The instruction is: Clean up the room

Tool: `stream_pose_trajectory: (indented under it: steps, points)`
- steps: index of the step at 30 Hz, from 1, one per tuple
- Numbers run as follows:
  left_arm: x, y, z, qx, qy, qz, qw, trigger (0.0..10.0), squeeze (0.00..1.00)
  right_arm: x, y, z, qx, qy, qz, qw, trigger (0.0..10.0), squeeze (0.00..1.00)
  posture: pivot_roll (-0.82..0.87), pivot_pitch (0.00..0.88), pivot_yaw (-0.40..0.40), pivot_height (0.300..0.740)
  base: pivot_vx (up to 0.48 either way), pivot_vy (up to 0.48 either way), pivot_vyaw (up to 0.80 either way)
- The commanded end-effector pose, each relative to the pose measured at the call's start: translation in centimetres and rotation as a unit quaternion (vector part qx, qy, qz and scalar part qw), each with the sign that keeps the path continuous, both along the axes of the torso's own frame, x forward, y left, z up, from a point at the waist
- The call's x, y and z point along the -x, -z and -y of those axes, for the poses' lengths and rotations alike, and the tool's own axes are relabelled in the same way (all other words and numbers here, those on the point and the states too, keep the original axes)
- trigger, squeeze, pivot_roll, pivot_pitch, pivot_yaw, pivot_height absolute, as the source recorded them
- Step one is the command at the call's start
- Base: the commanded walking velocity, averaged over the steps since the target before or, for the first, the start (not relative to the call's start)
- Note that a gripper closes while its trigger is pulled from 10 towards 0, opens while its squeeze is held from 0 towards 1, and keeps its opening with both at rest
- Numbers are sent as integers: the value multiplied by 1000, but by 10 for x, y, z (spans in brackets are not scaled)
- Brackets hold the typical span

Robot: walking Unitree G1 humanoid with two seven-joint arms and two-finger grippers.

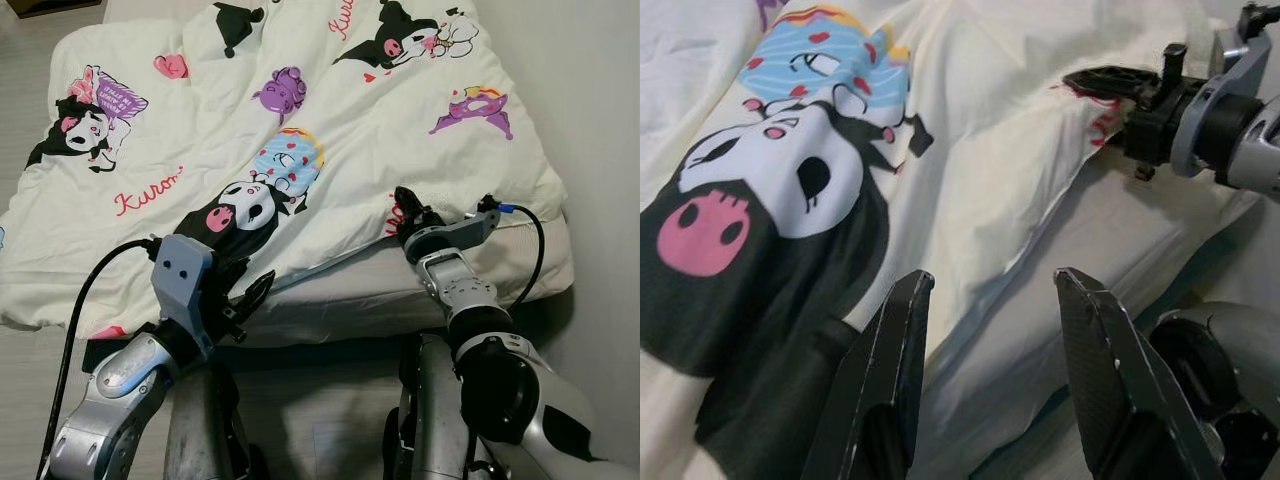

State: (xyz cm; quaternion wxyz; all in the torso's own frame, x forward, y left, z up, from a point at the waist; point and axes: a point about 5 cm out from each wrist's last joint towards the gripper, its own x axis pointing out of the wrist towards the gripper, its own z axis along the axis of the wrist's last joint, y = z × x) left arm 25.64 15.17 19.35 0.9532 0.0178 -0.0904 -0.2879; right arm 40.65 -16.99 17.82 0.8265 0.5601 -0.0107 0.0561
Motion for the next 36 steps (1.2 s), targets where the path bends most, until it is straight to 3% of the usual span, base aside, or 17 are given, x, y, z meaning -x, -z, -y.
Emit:
stream_pose_trajectory:
  steps: [1, 14, 17, 20, 22, 25, 26, 30, 33, 36]
  points:
    - [5, 2, -5, -9, -1, -9, 1000, 10000, 0, 2, 10, 3, 4, 11, -20, 1000, 0, 0, 8, 429, 94, 456, 0, 0, 0]
    - [5, 4, -10, -15, -13, -12, 1000, 10000, 0, 4, 16, 15, 60, 38, -42, 997, 0, 0, 5, 435, 94, 456, 0, 0, 0]
    - [5, 3, -12, -20, -15, -11, 1000, 10000, 0, 5, 17, 23, 107, 52, -60, 991, 0, 0, -2, 434, 90, 456, 0, 0, 0]
    - [5, 3, -12, -20, -15, -11, 1000, 10000, 0, 5, 17, 23, 107, 52, -60, 991, 0, 0, -2, 434, 90, 456, 0, 0, 0]
    - [6, 3, -14, -24, -12, -13, 1000, 10000, 0, 7, 16, 34, 169, 66, -79, 980, 0, 0, -9, 431, 88, 456, 0, 0, 0]
    - [7, 3, -14, -26, -8, -14, 1000, 10000, 0, 8, 15, 39, 186, 72, -83, 977, 0, 0, -10, 431, 87, 456, 0, 0, 0]
    - [10, 4, -15, -30, 1, -18, 999, 10000, 0, 11, 11, 51, 209, 88, -87, 970, 0, 0, -11, 430, 87, 456, 0, 0, 0]
    - [11, 5, -15, -31, 4, -21, 999, 10000, 0, 15, 8, 61, 218, 102, -89, 966, 0, 0, -13, 429, 89, 456, 0, 0, 0]
    - [14, 7, -15, -35, 12, -29, 999, 10000, 0, 32, 0, 79, 243, 122, -101, 957, 0, 0, -16, 430, 89, 456, 0, 0, 0]
    - [15, 7, -14, -36, 17, -33, 999, 10000, 0, 45, -2, 85, 259, 120, -115, 951, 0, 0, -18, 430, 89, 456, 0, 0, 0]
